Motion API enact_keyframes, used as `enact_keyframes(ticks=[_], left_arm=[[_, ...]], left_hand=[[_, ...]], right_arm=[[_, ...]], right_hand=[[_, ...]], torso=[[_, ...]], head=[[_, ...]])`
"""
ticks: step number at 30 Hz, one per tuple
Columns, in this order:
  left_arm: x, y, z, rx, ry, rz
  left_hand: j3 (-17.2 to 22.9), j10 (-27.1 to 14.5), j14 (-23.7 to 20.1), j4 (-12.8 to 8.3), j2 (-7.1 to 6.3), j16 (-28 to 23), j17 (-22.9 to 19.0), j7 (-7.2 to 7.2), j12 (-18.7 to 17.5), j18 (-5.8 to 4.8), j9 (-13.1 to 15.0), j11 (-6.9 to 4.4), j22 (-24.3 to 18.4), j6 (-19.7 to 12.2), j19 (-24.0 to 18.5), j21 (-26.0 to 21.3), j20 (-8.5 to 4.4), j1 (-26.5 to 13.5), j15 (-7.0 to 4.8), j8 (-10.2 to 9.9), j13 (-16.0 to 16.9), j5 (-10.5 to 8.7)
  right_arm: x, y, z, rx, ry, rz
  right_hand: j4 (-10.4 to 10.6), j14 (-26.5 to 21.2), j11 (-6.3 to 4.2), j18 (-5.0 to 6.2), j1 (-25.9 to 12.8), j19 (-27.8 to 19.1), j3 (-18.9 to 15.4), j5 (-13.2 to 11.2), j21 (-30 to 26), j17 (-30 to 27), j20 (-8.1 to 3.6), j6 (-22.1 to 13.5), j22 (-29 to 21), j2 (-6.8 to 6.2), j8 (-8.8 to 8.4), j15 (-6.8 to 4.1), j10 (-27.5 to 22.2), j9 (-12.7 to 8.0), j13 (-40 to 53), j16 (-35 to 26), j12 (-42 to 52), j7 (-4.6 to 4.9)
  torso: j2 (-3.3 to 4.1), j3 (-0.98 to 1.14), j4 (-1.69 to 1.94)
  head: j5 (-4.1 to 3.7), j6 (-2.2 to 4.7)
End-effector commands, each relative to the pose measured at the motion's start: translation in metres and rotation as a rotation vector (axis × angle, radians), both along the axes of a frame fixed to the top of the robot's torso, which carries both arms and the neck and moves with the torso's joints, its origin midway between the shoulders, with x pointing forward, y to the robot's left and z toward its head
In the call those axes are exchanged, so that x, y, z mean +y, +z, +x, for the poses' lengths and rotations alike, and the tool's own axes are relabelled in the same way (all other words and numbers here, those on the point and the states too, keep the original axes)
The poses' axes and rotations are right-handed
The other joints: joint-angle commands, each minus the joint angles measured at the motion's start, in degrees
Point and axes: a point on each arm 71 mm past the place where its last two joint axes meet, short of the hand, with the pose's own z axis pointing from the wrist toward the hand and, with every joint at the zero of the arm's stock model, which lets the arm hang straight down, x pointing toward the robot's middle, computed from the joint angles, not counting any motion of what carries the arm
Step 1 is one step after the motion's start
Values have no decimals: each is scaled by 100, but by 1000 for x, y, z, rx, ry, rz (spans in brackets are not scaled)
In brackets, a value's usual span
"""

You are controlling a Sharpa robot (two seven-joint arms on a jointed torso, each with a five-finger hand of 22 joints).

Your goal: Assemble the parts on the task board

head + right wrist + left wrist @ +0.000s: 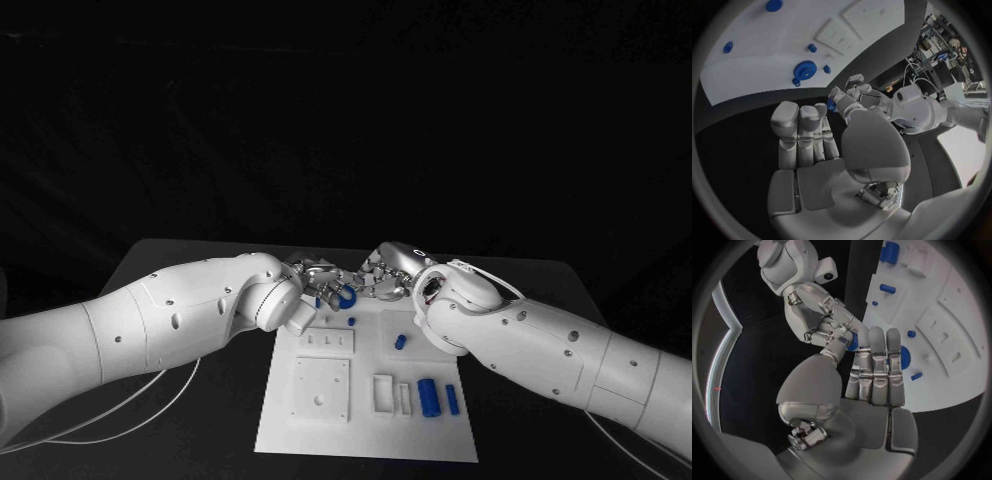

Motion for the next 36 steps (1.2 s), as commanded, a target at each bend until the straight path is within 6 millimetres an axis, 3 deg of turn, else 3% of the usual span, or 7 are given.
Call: enact_keyframes(ticks=[1, 8, 19, 22, 23, 24, 36], left_arm=[[2, 1, 1, -50, 15, 48], [8, 1, 2, -88, 27, 123], [18, -9, -2, -101, 9, 211], [21, -15, -5, -96, -2, 240], [21, -18, -7, -93, -6, 252], [23, -22, -9, -87, -11, 268], [29, -50, -22, -33, -52, 343]], left_hand=[[47, 267, 50, -4, -25, 81, 17, -425, 113, -77, 1445, -62, 54, 490, -1, 73, -44, -85, -56, -24, 35, 147], [153, 272, 93, -46, -116, 257, 21, -450, 341, -103, 1398, -98, 234, 607, 24, 139, -96, -172, -102, -67, 94, 349], [141, 271, 72, -14, -113, 497, 22, -478, 498, -122, 1318, -145, 494, 682, 51, 126, -126, -203, -130, -68, 184, 317], [122, 272, 93, 50, -54, 538, 26, -497, 557, -130, 1306, -158, 521, 723, 71, 117, -131, -237, -139, -64, 217, 191], [142, 274, 110, 72, 28, 564, 34, -494, 582, -132, 1292, -171, 532, 703, 88, 124, -137, -229, -145, -73, 230, -115], [168, 257, 135, 69, 88, 684, 81, -505, 696, -137, 1273, -195, 582, 710, 132, 164, -155, -245, -166, -66, 293, -232], [356, 269, 151, -75, 143, 1217, 261, -621, 1235, -172, 1531, -289, 1012, 1013, 170, 367, -258, -681, -269, -46, 679, -53]], right_arm=[[-5, 2, -1, -31, -3, 48], [-21, 1, -6, -33, -11, 77], [-72, 7, -7, -3, -72, 139], [-83, 8, -6, 12, -91, 154], [-86, 8, -5, 16, -97, 160], [-90, 9, -5, 21, -105, 166], [-92, 12, -6, 48, -100, 177]], right_hand=[[91, -17, 36, 41, 57, 21, -296, 65, -85, -30, 48, -226, 620, -67, -12, 37, -50, -7, -78, -22, -39, 42], [318, -39, 48, 56, 239, 45, -743, 221, -217, -91, 69, -458, 617, -66, -24, 54, -79, -17, -204, -22, -17, 55], [293, -53, 43, 57, 309, 43, -639, 415, -275, -128, 69, -416, 614, -59, -25, 50, -94, -17, -258, -32, -11, 58], [261, -56, 42, 57, 302, 41, -589, 461, -285, -134, 69, -417, 612, -59, -27, 50, -96, -18, -272, -31, -10, 59], [250, -58, 41, 57, 295, 41, -570, 484, -289, -139, 68, -412, 611, -58, -25, 49, -98, -17, -277, -33, -7, 60], [236, -60, 41, 57, 298, 39, -552, 522, -295, -140, 68, -401, 610, -55, -25, 50, -102, -17, -281, -32, -8, 61], [145, -64, 35, 58, 230, 36, -431, 715, -311, -154, 65, -364, 607, -50, -25, 46, -109, -16, -307, -29, 2, 61]], torso=[[0, 3, 7], [-4, 7, 1], [-10, 28, -40], [-20, 44, -57], [-22, 46, -58], [-28, 52, -59], [-90, 98, -17]], head=[[5, -14], [27, -24], [84, -46], [104, -82], [107, -84], [114, -104], [156, -317]])
